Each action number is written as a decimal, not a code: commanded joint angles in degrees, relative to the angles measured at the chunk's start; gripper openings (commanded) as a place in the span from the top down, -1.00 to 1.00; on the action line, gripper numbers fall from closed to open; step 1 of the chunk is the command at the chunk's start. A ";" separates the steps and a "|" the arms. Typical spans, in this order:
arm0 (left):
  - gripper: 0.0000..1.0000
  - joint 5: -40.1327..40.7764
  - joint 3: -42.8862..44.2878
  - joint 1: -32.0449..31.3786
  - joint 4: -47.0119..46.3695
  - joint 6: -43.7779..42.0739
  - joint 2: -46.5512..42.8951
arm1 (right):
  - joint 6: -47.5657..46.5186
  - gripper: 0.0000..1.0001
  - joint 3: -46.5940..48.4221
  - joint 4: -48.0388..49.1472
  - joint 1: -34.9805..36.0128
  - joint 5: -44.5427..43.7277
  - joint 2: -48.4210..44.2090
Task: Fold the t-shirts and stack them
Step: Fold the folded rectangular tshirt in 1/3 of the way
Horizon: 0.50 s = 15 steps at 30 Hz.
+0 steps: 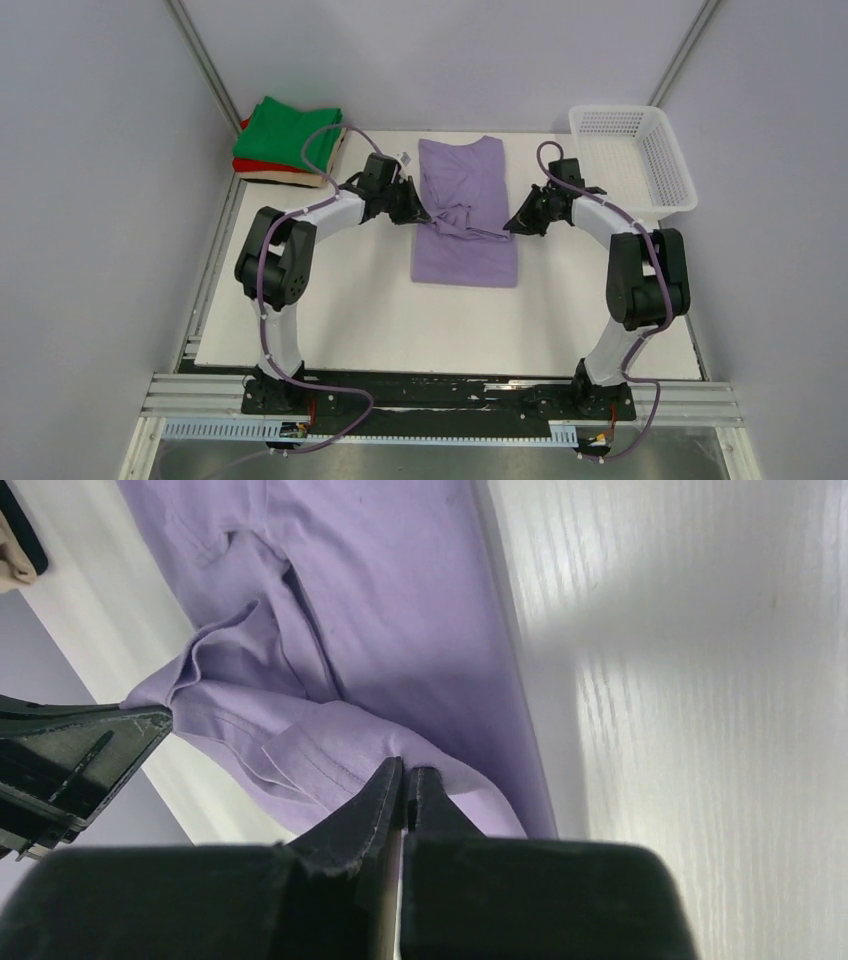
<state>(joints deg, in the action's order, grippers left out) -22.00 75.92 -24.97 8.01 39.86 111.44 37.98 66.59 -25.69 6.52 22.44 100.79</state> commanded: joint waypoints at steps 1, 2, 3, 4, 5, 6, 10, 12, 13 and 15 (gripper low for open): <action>0.75 -1.22 4.40 1.15 0.09 -2.37 2.95 | -1.26 1.00 4.64 2.71 -1.39 -2.04 2.81; 0.57 -1.78 5.77 1.28 0.61 -3.14 4.19 | -1.46 0.99 5.35 3.19 -1.51 -2.54 3.83; 0.37 -1.76 6.59 1.56 1.09 -4.24 4.91 | -1.54 0.95 6.07 3.70 -1.72 -2.92 4.98; 0.26 -1.76 8.01 1.75 1.36 -4.47 6.24 | -1.65 0.89 7.38 4.10 -2.05 -2.75 6.47; 0.01 -2.01 8.63 2.16 1.25 -4.51 6.82 | -1.77 0.78 9.09 4.19 -2.42 -2.38 8.10; -0.12 -2.94 9.55 2.40 0.48 -4.30 7.42 | -1.77 0.66 10.91 4.09 -2.88 -1.49 9.77; -0.97 -5.11 11.75 3.42 -1.33 -3.38 6.07 | -2.63 -0.21 15.84 3.26 -4.10 1.97 11.86; -0.99 -4.48 12.19 3.44 0.04 -4.40 3.87 | -3.57 -0.65 14.83 2.94 -4.06 0.84 9.19; -0.99 -4.07 11.50 3.44 0.50 -4.96 2.95 | -3.98 -0.97 13.51 2.89 -4.06 -0.01 7.54; -1.00 -2.71 8.69 3.44 1.79 -5.24 -0.26 | -5.15 -1.00 9.65 2.82 -4.06 -0.89 3.63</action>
<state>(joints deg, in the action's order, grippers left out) -25.12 85.45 -21.80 8.86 36.69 118.56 35.70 78.94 -24.27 2.46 22.44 112.36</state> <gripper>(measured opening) 0.994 0.971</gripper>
